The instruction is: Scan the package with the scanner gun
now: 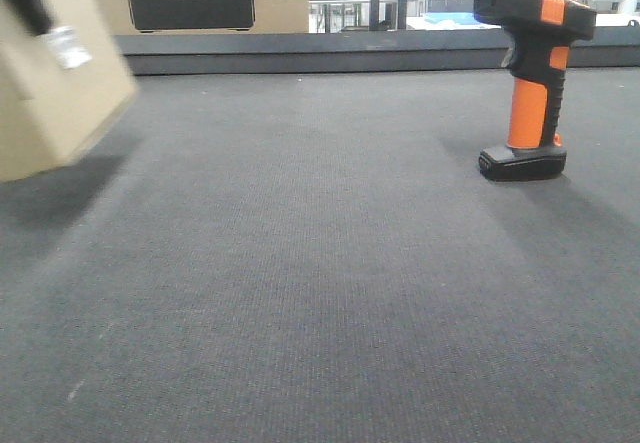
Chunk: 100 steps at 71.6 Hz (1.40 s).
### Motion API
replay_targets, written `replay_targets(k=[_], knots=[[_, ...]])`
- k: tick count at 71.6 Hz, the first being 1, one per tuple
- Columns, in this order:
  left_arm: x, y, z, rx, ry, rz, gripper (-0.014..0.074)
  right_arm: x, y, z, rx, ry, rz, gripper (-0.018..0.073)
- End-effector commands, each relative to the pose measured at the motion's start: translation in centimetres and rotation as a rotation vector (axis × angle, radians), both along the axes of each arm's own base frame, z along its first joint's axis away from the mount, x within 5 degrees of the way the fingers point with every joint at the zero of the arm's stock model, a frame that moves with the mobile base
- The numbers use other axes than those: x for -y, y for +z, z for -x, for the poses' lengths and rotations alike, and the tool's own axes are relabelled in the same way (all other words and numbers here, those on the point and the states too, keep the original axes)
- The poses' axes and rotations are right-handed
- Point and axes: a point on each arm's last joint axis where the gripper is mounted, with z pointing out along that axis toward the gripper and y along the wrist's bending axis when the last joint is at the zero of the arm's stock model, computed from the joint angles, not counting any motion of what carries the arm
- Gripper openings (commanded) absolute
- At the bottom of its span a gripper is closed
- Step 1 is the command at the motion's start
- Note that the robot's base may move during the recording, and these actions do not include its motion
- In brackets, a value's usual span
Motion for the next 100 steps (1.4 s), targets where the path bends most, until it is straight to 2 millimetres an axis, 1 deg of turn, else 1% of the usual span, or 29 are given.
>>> replay_targets(k=[1, 12, 15, 20, 28, 39, 53, 63, 66, 70, 77, 86, 94, 100], knots=[[3.0, 1.0, 0.3, 0.046, -0.001, 0.057, -0.0111, 0.0, 0.2, 0.0, 0.022, -0.003, 0.002, -0.0163], [7.8, 0.4, 0.9, 0.073, -0.069, 0.093, -0.0111, 0.0, 0.2, 0.0, 0.022, -0.003, 0.002, -0.0163], [8.7, 0.1, 0.9, 0.079, -0.063, 0.109, -0.0111, 0.0, 0.2, 0.0, 0.022, -0.003, 0.002, -0.0163], [9.5, -0.4, 0.8, 0.087, -0.039, 0.133, -0.0111, 0.0, 0.2, 0.0, 0.022, -0.003, 0.002, -0.0163], [9.9, -1.1, 0.7, 0.067, -0.038, 0.137, -0.0111, 0.0, 0.2, 0.0, 0.022, -0.003, 0.002, -0.0163], [10.1, -1.5, 0.5, 0.047, -0.034, 0.158, -0.0111, 0.0, 0.2, 0.0, 0.022, -0.003, 0.002, -0.0163], [10.6, -2.8, -0.1, 0.002, -0.026, 0.189, -0.0111, 0.0, 0.3, 0.0, 0.033, -0.003, 0.002, -0.0163], [11.0, -2.7, 0.1, -0.002, -0.054, 0.228, -0.0111, 0.0, 1.5, 0.2, 0.161, -0.003, 0.002, -0.0163], [11.1, -2.7, 0.1, 0.001, -0.065, 0.228, -0.0111, 0.0, 1.3, 0.2, 0.147, -0.003, 0.005, -0.0163], [11.1, -2.7, 0.1, 0.0, -0.069, 0.228, -0.0111, 0.0, 2.0, 0.3, 0.119, -0.001, 0.004, -0.0163], [11.1, -2.7, 0.2, -0.01, -0.072, 0.232, -0.0111, 0.0, 4.0, 0.5, 0.101, 0.001, 0.005, -0.0163], [11.5, -2.6, 0.5, -0.026, -0.121, 0.26, -0.0111, 0.0, 5.8, -0.7, 0.054, 0.001, 0.004, -0.0163], [11.8, -2.6, 0.7, -0.037, -0.154, 0.287, -0.0111, 0.0, 6.8, -2.8, -0.046, 0.001, 0.003, -0.0163], [12.0, -2.5, 0.8, -0.041, -0.169, 0.3, -0.0111, 0.0, 7.0, -4.6, -0.119, 0.001, 0.003, -0.0163]])
